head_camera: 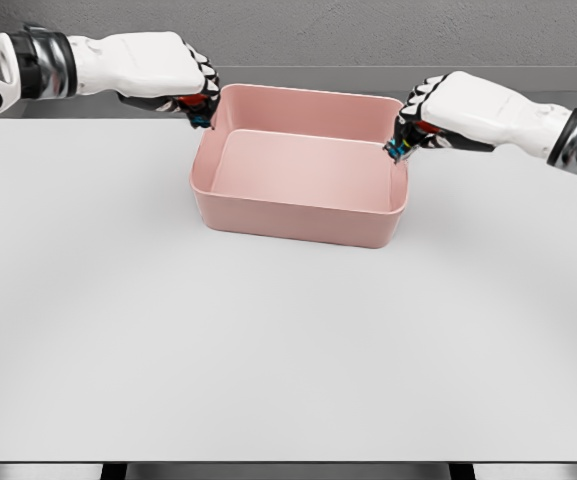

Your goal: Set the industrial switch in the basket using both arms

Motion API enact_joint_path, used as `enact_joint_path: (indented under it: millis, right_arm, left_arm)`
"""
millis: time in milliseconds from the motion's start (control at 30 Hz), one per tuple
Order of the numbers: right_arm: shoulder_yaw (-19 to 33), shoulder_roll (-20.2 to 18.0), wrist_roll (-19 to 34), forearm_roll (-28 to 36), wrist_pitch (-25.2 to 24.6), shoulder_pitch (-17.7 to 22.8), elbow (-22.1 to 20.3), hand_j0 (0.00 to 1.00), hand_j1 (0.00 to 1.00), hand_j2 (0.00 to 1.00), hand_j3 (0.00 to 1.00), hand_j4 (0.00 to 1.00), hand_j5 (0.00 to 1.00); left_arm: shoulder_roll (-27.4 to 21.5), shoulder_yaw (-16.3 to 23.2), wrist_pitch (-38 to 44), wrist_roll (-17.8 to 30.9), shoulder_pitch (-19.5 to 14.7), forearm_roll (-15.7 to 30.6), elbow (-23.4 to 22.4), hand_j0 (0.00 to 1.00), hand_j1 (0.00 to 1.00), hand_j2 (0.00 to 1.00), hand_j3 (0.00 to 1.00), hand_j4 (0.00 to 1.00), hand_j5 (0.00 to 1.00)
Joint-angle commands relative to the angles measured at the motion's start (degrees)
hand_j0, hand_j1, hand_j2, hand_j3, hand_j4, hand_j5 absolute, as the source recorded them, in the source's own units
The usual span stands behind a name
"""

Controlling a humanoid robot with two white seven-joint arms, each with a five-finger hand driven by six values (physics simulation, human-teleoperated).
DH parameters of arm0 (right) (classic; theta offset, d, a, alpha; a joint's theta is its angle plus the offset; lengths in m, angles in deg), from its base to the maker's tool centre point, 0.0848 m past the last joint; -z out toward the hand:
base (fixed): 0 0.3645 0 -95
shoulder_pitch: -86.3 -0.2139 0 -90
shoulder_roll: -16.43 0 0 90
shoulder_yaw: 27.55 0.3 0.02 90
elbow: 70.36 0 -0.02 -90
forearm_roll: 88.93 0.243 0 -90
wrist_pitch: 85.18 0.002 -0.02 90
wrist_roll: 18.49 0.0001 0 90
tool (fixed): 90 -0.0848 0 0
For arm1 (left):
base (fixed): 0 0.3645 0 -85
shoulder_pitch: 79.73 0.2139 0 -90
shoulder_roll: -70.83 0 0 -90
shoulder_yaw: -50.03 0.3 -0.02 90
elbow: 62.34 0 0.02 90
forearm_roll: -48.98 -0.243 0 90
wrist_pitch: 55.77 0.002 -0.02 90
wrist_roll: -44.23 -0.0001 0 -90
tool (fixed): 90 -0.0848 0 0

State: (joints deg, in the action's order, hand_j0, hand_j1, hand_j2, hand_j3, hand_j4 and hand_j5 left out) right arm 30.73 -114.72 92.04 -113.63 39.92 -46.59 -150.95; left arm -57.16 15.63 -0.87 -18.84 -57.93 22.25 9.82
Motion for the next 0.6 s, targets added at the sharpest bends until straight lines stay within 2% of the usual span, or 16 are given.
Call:
enact_joint_path:
  millis: [0, 300, 400, 567]
  right_arm:
    - [0.0, 1.4, 0.1, 0.3, -0.1, 0.0, 0.2, 0.40, 0.40, 0.40, 0.40, 0.40, 0.40]
    - [-0.5, 4.0, 0.3, -0.4, -0.1, -0.5, 0.4, 0.40, 0.40, 0.40, 0.40, 0.40, 0.40]
    - [-0.5, 4.4, 0.3, -0.4, -0.1, -0.8, 0.4, 0.41, 0.41, 0.41, 0.41, 0.41, 0.41]
    - [-0.5, 6.0, 0.3, -0.6, -0.1, -1.6, 2.2, 0.43, 0.43, 0.43, 0.43, 0.43, 0.43]
  left_arm:
    - [0.1, -0.1, 0.1, 0.0, 0.1, 0.4, 0.1, 0.45, 0.45, 0.45, 0.45, 0.45, 0.45]
    - [1.8, 0.5, 0.1, 0.0, 0.3, 0.9, 0.5, 0.46, 0.46, 0.46, 0.46, 0.46, 0.46]
    - [2.3, 0.5, 0.1, 0.0, 0.4, 0.9, 2.1, 0.47, 0.47, 0.47, 0.47, 0.47, 0.47]
    - [3.6, 1.9, 0.1, 0.0, 0.6, 0.6, 2.0, 0.53, 0.53, 0.53, 0.53, 0.53, 0.53]
